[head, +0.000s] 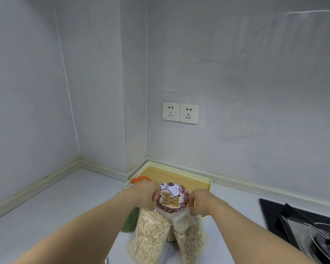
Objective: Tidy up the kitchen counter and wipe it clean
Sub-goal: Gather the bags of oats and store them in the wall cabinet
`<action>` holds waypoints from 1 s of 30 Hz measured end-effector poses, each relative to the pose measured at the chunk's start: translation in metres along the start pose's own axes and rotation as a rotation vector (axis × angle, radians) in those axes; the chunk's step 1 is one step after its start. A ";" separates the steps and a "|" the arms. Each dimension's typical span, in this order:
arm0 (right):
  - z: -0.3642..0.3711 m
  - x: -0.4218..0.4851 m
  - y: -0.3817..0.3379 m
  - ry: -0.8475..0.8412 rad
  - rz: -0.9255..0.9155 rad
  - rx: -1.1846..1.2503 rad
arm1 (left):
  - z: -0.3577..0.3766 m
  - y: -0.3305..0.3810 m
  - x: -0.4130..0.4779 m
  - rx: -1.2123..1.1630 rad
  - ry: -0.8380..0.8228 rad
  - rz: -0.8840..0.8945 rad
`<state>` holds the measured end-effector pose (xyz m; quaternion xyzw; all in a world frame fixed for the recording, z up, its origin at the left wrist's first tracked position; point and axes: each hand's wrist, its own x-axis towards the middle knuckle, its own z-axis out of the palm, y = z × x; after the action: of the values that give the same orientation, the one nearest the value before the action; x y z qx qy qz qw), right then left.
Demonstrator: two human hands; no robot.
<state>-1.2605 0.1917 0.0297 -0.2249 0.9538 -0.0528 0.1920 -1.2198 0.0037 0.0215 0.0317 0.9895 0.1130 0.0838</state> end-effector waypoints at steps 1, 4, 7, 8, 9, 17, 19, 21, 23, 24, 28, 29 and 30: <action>-0.001 -0.001 0.000 -0.005 -0.013 0.013 | 0.000 0.000 -0.001 0.032 0.012 0.019; -0.003 -0.004 0.002 0.014 -0.055 0.102 | -0.001 -0.003 -0.003 0.063 0.027 0.026; -0.008 -0.007 0.003 0.002 -0.072 0.175 | -0.004 -0.002 -0.005 0.120 0.013 0.026; -0.011 -0.007 0.003 0.002 -0.079 0.171 | -0.004 -0.002 -0.005 0.149 0.005 0.028; -0.012 -0.008 0.003 0.001 -0.089 0.158 | -0.003 -0.002 -0.005 0.180 -0.005 0.031; -0.008 -0.013 0.003 0.023 -0.160 0.143 | 0.003 0.001 -0.007 0.360 0.013 0.099; -0.012 -0.016 0.004 0.023 -0.152 0.134 | -0.003 -0.002 -0.008 0.269 -0.010 0.111; -0.021 -0.018 0.003 0.017 -0.138 0.178 | -0.012 -0.001 -0.012 0.197 -0.050 0.123; -0.035 -0.021 -0.001 0.013 -0.136 0.217 | -0.026 0.003 -0.019 0.168 -0.115 0.135; -0.044 -0.024 -0.004 0.008 -0.137 0.228 | -0.035 0.005 -0.023 0.146 -0.132 0.133; -0.077 -0.035 -0.015 0.026 -0.159 0.313 | -0.076 0.010 -0.038 -0.017 -0.150 0.070; -0.083 -0.037 -0.016 0.045 -0.158 0.342 | -0.086 0.013 -0.041 -0.066 -0.148 0.048; -0.089 -0.039 -0.018 0.071 -0.155 0.388 | -0.097 0.015 -0.044 -0.107 -0.134 0.026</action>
<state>-1.2557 0.1945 0.1279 -0.2542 0.9118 -0.2581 0.1936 -1.1928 -0.0060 0.1247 0.0475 0.9738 0.1645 0.1497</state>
